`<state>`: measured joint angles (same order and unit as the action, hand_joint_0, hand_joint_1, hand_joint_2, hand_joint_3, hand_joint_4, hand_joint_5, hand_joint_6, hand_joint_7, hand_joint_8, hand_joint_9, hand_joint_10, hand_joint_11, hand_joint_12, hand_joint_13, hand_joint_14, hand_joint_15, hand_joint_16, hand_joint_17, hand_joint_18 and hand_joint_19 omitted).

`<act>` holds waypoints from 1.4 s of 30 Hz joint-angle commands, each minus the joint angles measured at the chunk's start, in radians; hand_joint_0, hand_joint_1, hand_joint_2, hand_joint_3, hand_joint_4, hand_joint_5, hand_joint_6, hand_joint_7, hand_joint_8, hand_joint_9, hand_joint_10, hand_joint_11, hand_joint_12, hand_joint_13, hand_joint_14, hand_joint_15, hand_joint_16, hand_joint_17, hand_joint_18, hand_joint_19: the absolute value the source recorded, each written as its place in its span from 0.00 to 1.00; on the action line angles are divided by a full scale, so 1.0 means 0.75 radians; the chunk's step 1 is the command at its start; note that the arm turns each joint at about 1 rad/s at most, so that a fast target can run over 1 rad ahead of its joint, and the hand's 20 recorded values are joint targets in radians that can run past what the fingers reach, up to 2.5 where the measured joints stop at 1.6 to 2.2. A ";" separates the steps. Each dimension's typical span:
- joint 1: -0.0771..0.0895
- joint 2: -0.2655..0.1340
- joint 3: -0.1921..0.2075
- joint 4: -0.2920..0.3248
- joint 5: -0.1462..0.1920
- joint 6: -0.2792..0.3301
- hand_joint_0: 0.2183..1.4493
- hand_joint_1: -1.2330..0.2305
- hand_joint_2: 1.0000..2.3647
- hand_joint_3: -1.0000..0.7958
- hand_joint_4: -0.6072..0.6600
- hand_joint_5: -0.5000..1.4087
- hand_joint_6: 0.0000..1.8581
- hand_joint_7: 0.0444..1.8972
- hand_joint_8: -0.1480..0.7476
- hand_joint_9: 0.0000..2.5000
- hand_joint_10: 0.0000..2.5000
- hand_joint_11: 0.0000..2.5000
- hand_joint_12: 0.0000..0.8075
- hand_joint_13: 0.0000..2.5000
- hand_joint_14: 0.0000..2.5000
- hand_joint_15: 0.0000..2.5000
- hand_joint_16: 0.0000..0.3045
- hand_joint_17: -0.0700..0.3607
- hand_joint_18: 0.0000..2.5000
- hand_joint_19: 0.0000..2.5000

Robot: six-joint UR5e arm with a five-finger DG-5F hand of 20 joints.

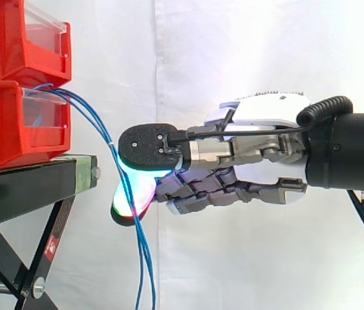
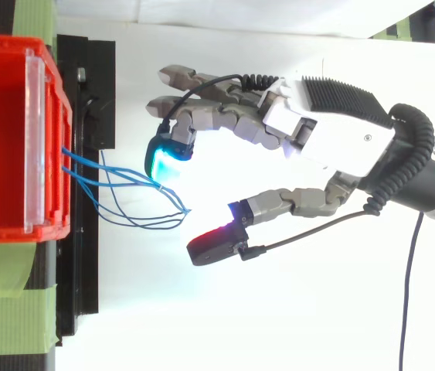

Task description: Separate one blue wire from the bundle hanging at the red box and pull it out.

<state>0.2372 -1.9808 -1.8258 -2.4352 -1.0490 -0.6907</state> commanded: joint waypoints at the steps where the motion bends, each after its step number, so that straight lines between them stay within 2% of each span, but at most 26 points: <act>1: -0.001 0.001 0.000 0.003 0.000 -0.010 0.27 0.45 0.00 0.28 0.70 0.18 0.27 0.65 0.49 0.14 0.00 0.06 0.43 0.05 0.00 0.05 0.17 0.44 0.00 0.10; 6: -0.001 0.001 0.000 0.060 0.004 -0.030 0.27 0.45 0.00 0.28 0.70 0.18 0.27 0.65 0.49 0.14 0.00 0.06 0.43 0.05 0.00 0.05 0.17 0.44 0.01 0.10; 10: -0.005 0.001 0.000 0.136 0.004 -0.059 0.27 0.45 0.00 0.28 0.70 0.18 0.27 0.65 0.49 0.14 0.00 0.06 0.43 0.05 0.00 0.05 0.17 0.43 0.01 0.10; 15: -0.010 0.001 0.000 0.203 0.006 -0.057 0.27 0.45 0.00 0.28 0.70 0.18 0.27 0.65 0.49 0.14 0.00 0.06 0.43 0.05 0.00 0.05 0.17 0.43 0.01 0.10; 19: -0.012 0.001 0.000 0.224 0.008 -0.061 0.28 0.44 0.00 0.28 0.70 0.18 0.27 0.65 0.49 0.14 0.00 0.06 0.43 0.06 0.00 0.05 0.17 0.43 0.01 0.10; 31: -0.016 -0.006 0.000 0.163 0.002 -0.063 0.28 0.44 0.00 0.28 0.70 0.18 0.27 0.65 0.49 0.14 0.00 0.06 0.43 0.06 0.00 0.05 0.17 0.43 0.01 0.10; 42: -0.026 -0.006 0.000 0.169 -0.006 -0.108 0.28 0.43 0.00 0.28 0.69 0.18 0.27 0.66 0.49 0.14 0.00 0.06 0.43 0.06 0.00 0.06 0.17 0.43 0.01 0.10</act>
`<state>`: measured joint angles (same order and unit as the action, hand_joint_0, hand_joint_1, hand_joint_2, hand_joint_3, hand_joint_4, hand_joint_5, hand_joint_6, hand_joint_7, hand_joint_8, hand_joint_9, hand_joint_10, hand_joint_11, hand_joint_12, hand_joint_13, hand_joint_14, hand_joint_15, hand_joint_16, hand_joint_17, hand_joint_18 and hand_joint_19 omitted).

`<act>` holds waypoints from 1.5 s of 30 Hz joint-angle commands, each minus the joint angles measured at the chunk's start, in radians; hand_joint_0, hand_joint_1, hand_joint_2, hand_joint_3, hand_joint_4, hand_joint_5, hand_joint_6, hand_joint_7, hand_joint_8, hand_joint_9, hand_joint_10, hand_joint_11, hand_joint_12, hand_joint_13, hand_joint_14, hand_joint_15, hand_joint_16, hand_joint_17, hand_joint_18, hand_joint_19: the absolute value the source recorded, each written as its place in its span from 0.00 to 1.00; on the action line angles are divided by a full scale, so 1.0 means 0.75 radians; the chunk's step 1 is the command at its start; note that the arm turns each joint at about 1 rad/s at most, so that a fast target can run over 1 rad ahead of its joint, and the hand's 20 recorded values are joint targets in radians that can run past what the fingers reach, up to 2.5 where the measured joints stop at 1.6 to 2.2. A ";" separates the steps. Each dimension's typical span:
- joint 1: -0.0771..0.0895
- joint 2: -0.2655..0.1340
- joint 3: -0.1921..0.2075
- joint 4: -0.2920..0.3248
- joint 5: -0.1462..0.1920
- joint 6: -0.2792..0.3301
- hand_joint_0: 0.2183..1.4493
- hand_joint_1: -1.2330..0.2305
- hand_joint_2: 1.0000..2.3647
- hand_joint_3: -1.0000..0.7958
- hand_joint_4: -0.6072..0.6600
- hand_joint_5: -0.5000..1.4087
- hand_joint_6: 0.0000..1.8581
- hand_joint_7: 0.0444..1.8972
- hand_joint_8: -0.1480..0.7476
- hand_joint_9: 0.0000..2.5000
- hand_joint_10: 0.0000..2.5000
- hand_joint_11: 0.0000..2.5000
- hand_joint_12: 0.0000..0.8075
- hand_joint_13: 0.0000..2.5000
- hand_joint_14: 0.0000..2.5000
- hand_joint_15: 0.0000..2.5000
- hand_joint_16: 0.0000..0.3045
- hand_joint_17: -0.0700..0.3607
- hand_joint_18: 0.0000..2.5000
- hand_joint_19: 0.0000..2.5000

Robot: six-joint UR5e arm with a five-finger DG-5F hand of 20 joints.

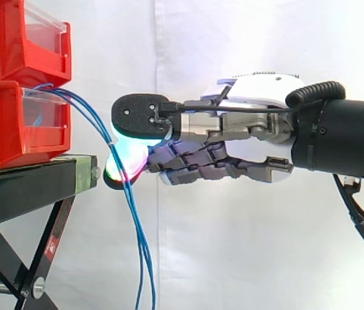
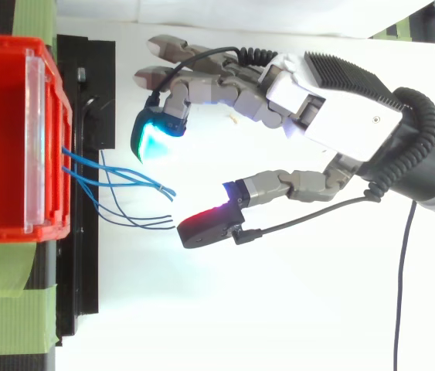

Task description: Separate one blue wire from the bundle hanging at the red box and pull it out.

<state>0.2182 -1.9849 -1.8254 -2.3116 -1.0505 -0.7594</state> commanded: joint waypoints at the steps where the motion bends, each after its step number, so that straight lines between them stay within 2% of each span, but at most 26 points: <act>1: 0.000 0.000 0.000 0.006 -0.013 -0.029 0.28 0.43 0.00 0.28 0.69 0.18 0.27 0.67 0.49 0.14 0.00 0.06 0.43 0.06 0.00 0.05 0.17 0.43 0.02 0.11; 6: -0.002 -0.039 0.000 0.018 -0.025 -0.035 0.29 0.41 0.00 0.28 0.69 0.18 0.27 0.69 0.49 0.14 0.00 0.06 0.43 0.07 0.00 0.06 0.17 0.43 0.02 0.11; 8: -0.002 -0.039 0.000 0.073 -0.029 -0.029 0.29 0.41 0.00 0.28 0.69 0.18 0.27 0.69 0.49 0.14 0.00 0.06 0.43 0.07 0.00 0.06 0.17 0.43 0.02 0.11; 14: -0.002 -0.039 0.000 0.135 -0.051 -0.029 0.29 0.42 0.00 0.28 0.69 0.18 0.27 0.68 0.49 0.14 0.00 0.06 0.43 0.07 0.00 0.06 0.17 0.43 0.02 0.11; 28: 0.000 -0.041 0.000 0.125 -0.047 -0.039 0.30 0.41 0.00 0.28 0.69 0.18 0.29 0.66 0.49 0.14 0.00 0.06 0.43 0.08 0.00 0.06 0.17 0.43 0.03 0.11; 32: -0.007 -0.041 0.000 0.102 -0.051 -0.049 0.30 0.41 0.00 0.28 0.69 0.18 0.29 0.66 0.49 0.14 0.00 0.06 0.43 0.08 0.00 0.06 0.16 0.42 0.03 0.11; 42: -0.013 -0.047 0.000 0.116 -0.051 -0.049 0.30 0.40 0.00 0.28 0.69 0.18 0.29 0.66 0.49 0.14 0.00 0.07 0.43 0.08 0.00 0.06 0.16 0.42 0.03 0.11; 43: -0.015 -0.047 0.000 0.114 -0.051 -0.049 0.30 0.39 0.00 0.28 0.69 0.18 0.28 0.69 0.50 0.15 0.00 0.05 0.44 0.09 0.00 0.06 0.17 0.43 0.05 0.10; 44: -0.013 -0.047 0.000 0.112 -0.051 -0.049 0.31 0.40 0.00 0.28 0.69 0.18 0.30 0.65 0.49 0.14 0.00 0.06 0.43 0.08 0.00 0.06 0.16 0.42 0.03 0.11; 45: -0.013 -0.047 0.000 0.108 -0.051 -0.049 0.31 0.40 0.00 0.28 0.69 0.18 0.30 0.65 0.49 0.14 0.00 0.07 0.43 0.08 0.00 0.07 0.16 0.42 0.03 0.11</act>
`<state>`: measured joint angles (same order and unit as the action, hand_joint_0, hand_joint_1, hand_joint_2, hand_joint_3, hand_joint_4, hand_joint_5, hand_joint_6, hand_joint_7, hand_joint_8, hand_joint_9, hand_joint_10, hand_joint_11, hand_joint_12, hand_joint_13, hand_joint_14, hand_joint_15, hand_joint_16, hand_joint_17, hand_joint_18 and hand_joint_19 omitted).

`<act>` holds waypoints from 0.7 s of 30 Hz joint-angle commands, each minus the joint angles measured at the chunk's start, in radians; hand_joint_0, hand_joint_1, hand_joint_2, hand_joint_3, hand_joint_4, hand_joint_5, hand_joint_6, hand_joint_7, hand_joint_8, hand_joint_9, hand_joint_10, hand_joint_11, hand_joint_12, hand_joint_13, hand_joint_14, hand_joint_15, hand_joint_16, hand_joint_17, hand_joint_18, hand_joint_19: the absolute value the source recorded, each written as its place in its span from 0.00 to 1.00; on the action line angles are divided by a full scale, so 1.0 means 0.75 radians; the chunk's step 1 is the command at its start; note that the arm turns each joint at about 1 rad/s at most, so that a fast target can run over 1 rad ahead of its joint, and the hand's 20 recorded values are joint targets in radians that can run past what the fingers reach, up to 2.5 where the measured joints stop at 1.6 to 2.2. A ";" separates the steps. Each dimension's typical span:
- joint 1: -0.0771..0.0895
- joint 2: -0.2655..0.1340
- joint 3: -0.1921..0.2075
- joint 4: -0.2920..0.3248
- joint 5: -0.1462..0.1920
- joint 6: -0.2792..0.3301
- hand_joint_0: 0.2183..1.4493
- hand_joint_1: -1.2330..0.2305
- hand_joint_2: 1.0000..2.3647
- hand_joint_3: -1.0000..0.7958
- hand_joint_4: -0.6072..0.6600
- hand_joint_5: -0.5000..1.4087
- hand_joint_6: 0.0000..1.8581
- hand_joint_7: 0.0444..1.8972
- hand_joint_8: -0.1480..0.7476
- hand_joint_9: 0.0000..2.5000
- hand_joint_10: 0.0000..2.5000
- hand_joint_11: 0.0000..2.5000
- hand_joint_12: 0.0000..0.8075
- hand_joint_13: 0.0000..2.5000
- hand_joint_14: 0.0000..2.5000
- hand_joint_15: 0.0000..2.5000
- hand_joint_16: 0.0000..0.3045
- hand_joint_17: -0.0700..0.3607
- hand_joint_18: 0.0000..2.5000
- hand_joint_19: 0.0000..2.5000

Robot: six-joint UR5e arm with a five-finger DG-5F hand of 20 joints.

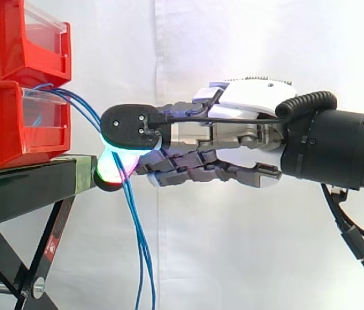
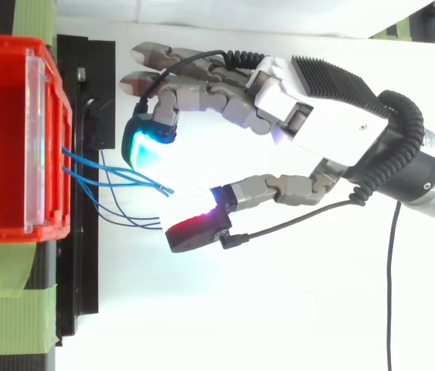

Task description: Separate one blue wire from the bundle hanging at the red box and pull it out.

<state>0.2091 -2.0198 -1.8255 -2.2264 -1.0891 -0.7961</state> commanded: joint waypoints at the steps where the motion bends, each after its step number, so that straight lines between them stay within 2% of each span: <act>1: -0.003 -0.001 0.000 -0.005 0.000 0.000 0.31 0.39 0.00 0.28 0.69 0.18 0.29 0.67 0.50 0.15 0.00 0.06 0.44 0.09 0.00 0.06 0.17 0.43 0.05 0.11; 21: -0.001 0.001 0.000 0.013 0.000 0.006 0.32 0.38 0.01 0.32 0.69 0.17 0.33 0.64 0.51 0.17 0.00 0.07 0.44 0.11 0.00 0.07 0.16 0.42 0.08 0.12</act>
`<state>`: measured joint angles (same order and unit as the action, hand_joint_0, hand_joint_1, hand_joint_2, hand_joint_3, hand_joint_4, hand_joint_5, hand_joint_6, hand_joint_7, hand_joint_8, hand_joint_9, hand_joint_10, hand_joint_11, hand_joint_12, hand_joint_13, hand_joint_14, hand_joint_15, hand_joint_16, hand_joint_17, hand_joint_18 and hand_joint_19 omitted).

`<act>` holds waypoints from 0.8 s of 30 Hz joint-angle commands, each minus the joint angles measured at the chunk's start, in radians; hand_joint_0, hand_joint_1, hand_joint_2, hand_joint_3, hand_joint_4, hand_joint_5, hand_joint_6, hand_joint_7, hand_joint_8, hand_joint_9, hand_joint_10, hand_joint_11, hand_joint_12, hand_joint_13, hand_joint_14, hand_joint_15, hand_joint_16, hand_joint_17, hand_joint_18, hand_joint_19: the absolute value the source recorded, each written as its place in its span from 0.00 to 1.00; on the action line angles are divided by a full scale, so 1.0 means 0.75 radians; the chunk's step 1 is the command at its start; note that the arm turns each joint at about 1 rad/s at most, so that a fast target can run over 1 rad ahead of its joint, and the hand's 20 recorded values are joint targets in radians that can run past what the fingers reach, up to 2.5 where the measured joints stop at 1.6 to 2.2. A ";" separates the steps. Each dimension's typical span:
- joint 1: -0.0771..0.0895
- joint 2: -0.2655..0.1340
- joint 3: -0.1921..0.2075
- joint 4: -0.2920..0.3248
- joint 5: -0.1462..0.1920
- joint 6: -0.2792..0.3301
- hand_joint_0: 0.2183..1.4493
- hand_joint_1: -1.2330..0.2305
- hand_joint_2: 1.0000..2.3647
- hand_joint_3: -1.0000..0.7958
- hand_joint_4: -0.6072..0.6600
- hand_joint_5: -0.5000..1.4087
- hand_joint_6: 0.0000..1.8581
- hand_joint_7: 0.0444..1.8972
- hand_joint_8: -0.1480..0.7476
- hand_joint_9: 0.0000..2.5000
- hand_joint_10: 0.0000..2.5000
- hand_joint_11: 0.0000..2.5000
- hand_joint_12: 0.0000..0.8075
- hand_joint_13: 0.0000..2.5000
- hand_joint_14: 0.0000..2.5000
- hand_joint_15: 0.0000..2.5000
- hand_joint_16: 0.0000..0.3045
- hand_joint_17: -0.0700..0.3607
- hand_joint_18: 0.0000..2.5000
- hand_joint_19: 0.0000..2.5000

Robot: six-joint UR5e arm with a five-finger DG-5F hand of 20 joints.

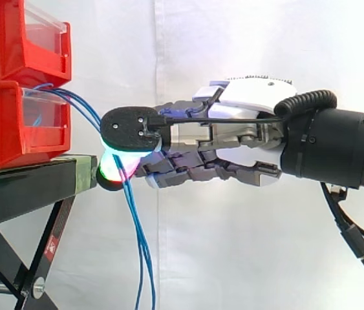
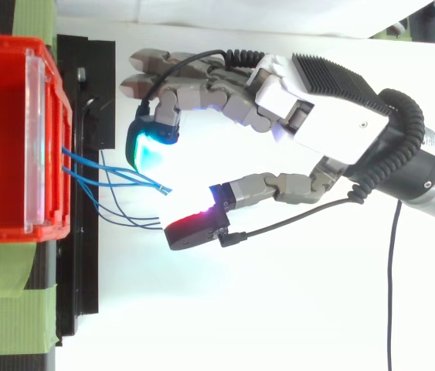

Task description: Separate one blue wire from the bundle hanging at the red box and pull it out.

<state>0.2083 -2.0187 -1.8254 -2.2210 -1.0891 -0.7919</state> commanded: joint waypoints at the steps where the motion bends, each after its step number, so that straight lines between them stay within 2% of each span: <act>1: 0.000 0.000 0.000 0.008 0.000 0.000 0.33 0.38 0.00 0.32 0.69 0.17 0.34 0.63 0.51 0.17 0.00 0.07 0.44 0.12 0.00 0.07 0.16 0.42 0.08 0.12; 9: 0.003 -0.002 0.000 0.028 0.004 -0.010 0.33 0.38 0.00 0.32 0.69 0.17 0.34 0.63 0.51 0.17 0.00 0.07 0.44 0.12 0.00 0.07 0.16 0.42 0.08 0.12; 11: 0.003 -0.006 0.000 0.045 -0.002 -0.034 0.32 0.38 0.01 0.32 0.69 0.17 0.33 0.64 0.51 0.17 0.00 0.07 0.44 0.12 0.00 0.07 0.16 0.42 0.08 0.12; 15: -0.002 -0.033 0.000 0.067 -0.008 -0.053 0.32 0.39 0.00 0.31 0.69 0.18 0.32 0.65 0.51 0.17 0.00 0.07 0.44 0.12 0.00 0.07 0.16 0.41 0.08 0.13; 18: 0.005 -0.049 0.000 0.123 -0.020 -0.053 0.32 0.39 0.00 0.32 0.69 0.18 0.32 0.66 0.51 0.17 0.00 0.07 0.44 0.12 0.00 0.07 0.16 0.41 0.08 0.12; 24: 0.007 -0.049 0.000 0.178 -0.027 -0.051 0.32 0.39 0.00 0.32 0.69 0.18 0.32 0.65 0.51 0.17 0.00 0.07 0.44 0.12 0.00 0.07 0.16 0.41 0.08 0.12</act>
<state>0.2114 -2.0548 -1.8253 -2.1067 -1.1061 -0.8305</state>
